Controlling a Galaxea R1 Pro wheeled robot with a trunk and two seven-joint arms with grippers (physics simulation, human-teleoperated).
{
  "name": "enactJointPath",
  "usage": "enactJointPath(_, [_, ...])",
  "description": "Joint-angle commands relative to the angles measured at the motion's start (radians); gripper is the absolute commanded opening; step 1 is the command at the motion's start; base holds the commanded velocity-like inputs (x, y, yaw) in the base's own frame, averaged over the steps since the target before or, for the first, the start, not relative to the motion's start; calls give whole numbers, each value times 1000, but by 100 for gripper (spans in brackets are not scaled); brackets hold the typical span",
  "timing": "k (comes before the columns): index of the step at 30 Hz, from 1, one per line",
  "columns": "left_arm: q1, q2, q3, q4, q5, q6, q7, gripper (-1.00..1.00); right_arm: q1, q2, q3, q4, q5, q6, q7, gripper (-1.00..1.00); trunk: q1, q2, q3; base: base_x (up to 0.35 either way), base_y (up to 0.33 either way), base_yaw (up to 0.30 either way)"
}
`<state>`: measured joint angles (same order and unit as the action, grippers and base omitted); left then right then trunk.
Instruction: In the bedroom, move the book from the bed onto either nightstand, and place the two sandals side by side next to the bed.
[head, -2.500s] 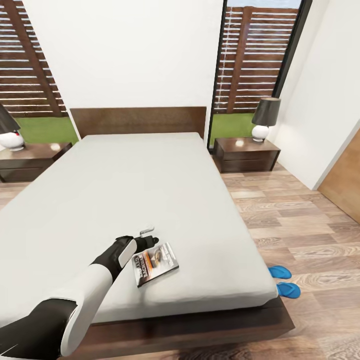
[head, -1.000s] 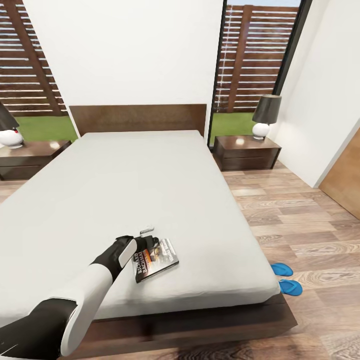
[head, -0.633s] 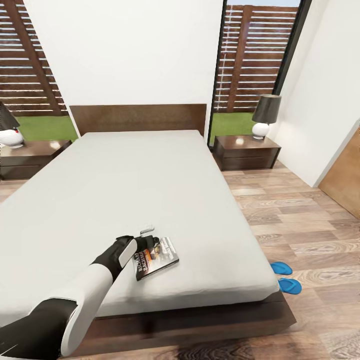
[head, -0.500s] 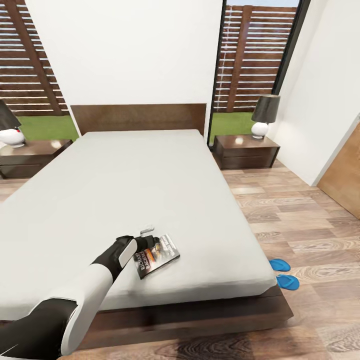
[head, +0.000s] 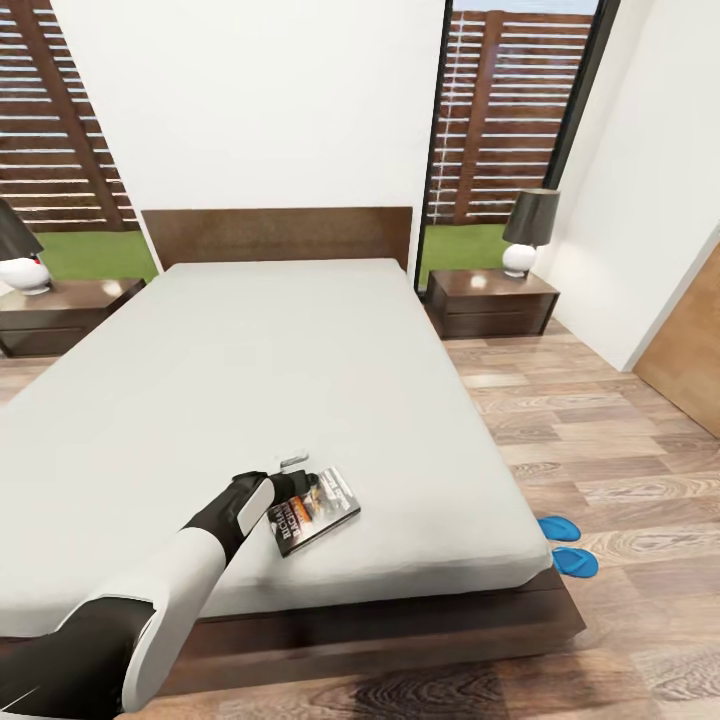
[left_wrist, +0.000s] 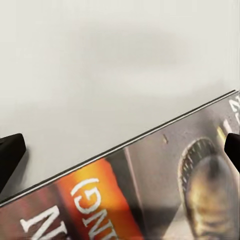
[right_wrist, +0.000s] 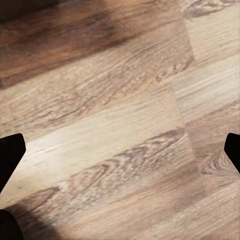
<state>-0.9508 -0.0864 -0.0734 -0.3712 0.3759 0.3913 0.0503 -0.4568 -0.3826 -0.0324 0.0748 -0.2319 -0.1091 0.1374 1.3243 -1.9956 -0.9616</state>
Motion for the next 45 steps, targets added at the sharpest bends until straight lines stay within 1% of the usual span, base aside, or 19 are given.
enactJointPath(1, [0,1,-8,-2,9,4,5,100,-2,-1,-3,5,-7,-8,7,100,0,0,-1,-117,0,0])
enactJointPath(6, [0,0,-8,-2,9,3,6,100,-2,0,-3,5,-7,-8,7,100,0,0,-1,-239,0,0])
enactJointPath(20, [0,0,-8,-2,9,3,5,100,-2,-1,-3,5,-7,-8,7,100,0,0,-1,-15,0,0])
enactJointPath(28, [0,0,-8,-2,9,3,5,100,-2,0,-3,5,-7,-8,7,100,0,0,-1,-139,0,0])
enactJointPath(41, [0,0,-8,-2,9,3,5,100,-2,0,-3,5,-7,-8,7,100,0,0,-1,-12,0,0])
enactJointPath(45, [0,0,-8,-2,9,3,5,100,-2,0,-3,5,-7,-8,7,100,0,0,-1,125,0,0])
